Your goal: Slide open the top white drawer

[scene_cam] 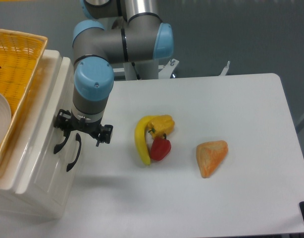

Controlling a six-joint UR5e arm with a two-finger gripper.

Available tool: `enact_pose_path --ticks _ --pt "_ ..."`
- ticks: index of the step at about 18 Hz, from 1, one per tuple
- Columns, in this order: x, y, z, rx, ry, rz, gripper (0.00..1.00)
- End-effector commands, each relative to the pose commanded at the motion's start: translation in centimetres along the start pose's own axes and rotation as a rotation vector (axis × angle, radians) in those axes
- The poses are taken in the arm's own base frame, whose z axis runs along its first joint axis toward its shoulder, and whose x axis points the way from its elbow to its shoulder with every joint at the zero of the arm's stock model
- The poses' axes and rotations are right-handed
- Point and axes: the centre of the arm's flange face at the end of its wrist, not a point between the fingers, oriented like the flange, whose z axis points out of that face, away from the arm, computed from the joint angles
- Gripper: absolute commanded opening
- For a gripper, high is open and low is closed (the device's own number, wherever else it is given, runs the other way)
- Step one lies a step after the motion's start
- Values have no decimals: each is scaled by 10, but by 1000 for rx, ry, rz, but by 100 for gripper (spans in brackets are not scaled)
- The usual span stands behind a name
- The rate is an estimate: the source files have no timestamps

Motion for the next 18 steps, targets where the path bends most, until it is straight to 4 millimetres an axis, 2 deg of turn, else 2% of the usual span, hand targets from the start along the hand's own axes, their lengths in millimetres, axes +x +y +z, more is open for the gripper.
enact_pose_path --ticks 11,18 --pt "-8 -1 -5 9 -5 9 100" --pt "-23 0 -10 16 -7 4 100"
